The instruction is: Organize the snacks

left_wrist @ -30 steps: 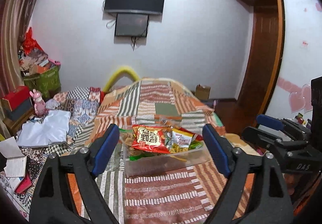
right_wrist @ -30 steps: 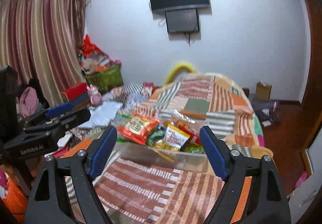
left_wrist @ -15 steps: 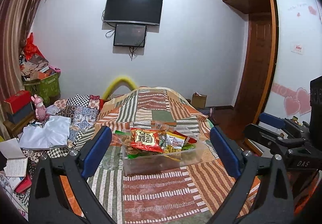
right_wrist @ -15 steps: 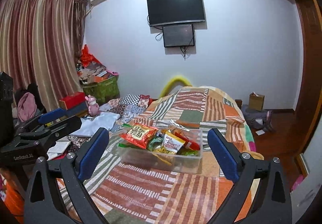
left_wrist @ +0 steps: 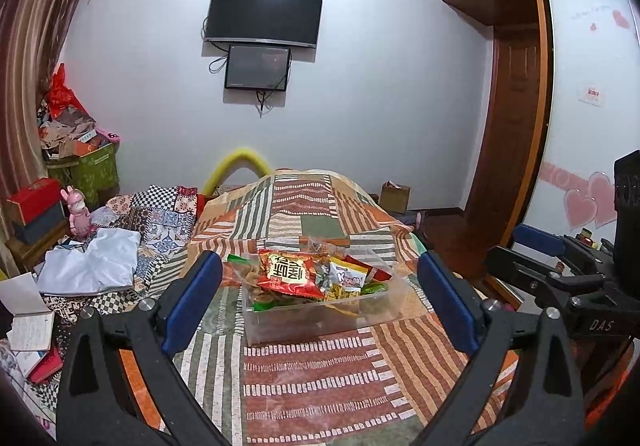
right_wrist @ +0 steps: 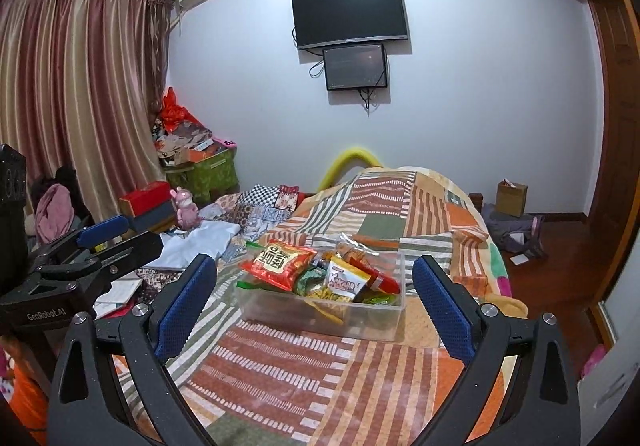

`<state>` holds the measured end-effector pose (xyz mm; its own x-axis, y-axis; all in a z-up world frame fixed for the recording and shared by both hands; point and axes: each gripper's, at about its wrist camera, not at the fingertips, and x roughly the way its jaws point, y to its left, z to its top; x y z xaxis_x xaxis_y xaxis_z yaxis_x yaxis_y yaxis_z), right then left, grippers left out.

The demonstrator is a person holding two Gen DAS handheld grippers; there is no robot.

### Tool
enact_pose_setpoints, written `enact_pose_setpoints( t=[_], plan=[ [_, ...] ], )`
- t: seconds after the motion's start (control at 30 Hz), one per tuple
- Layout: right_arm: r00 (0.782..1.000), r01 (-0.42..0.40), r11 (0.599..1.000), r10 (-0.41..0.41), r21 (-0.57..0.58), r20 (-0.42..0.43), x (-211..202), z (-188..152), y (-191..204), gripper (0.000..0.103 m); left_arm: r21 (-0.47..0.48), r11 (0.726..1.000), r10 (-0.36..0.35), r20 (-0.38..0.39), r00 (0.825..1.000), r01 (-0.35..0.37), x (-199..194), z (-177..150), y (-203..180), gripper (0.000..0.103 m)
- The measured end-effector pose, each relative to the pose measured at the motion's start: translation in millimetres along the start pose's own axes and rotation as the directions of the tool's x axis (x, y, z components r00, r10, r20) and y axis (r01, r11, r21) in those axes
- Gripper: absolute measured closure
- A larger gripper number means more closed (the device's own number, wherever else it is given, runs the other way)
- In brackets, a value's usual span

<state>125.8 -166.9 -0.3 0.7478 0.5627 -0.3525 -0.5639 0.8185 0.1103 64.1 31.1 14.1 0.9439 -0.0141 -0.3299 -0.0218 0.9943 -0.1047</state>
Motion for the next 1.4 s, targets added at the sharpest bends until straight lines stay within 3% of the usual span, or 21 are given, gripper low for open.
enact_pose_setpoints(
  t=[1.4],
  plan=[
    [1.0, 0.004, 1.0, -0.004, 0.005, -0.006, -3.3, 2.5, -5.0, 0.005, -0.017, 1.0, -0.024, -0.024, 0.999, 0.024, 5.6, -4.1, 5.5, 0.004]
  ],
)
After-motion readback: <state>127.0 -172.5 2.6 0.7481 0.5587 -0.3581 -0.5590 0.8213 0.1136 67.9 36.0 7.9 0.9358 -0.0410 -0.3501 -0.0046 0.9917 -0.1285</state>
